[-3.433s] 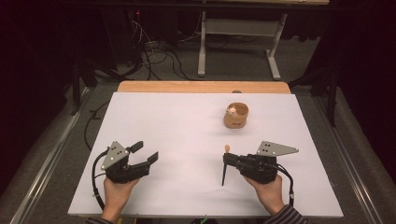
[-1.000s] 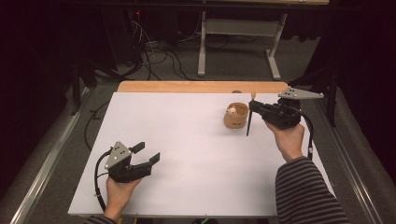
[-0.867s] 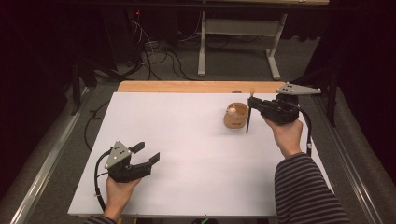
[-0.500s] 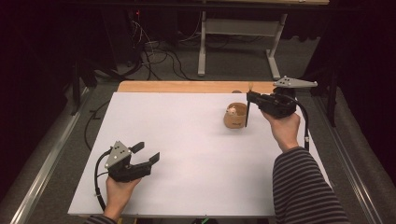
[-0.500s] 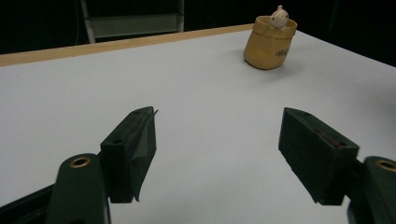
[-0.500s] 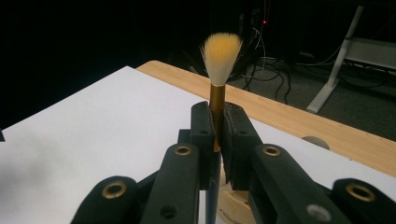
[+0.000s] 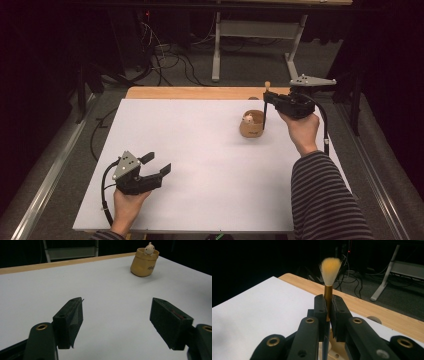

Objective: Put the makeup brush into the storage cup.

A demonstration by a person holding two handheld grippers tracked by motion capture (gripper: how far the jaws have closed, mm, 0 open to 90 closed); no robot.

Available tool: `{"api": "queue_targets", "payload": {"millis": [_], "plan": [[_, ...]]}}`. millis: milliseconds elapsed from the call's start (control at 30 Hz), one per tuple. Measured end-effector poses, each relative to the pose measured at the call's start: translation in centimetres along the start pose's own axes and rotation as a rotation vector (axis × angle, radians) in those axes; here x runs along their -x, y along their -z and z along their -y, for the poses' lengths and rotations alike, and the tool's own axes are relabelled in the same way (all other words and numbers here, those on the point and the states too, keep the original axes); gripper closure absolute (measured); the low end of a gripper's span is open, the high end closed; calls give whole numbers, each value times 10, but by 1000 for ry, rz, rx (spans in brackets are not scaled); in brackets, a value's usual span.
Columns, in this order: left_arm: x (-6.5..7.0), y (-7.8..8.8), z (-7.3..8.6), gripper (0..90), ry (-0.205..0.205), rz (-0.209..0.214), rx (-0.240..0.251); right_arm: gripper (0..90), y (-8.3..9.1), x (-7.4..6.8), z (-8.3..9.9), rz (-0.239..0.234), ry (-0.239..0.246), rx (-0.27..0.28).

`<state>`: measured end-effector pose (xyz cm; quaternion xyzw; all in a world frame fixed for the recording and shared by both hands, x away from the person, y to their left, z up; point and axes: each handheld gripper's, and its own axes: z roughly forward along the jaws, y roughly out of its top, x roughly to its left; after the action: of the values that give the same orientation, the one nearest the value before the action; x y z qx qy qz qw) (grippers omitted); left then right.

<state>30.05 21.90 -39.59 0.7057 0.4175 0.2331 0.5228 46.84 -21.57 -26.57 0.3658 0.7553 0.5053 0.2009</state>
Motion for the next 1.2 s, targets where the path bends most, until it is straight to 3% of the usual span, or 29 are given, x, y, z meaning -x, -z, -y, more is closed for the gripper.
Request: {"api": "queue_targets", "payload": {"millis": [433,1200], "plan": [[0,-1,0,260,0,6,-8,861,-10,3,-7,23,19,-2],[0,0,0,245,5,8,0,861,-23,7,-7,60,10,0]]}}
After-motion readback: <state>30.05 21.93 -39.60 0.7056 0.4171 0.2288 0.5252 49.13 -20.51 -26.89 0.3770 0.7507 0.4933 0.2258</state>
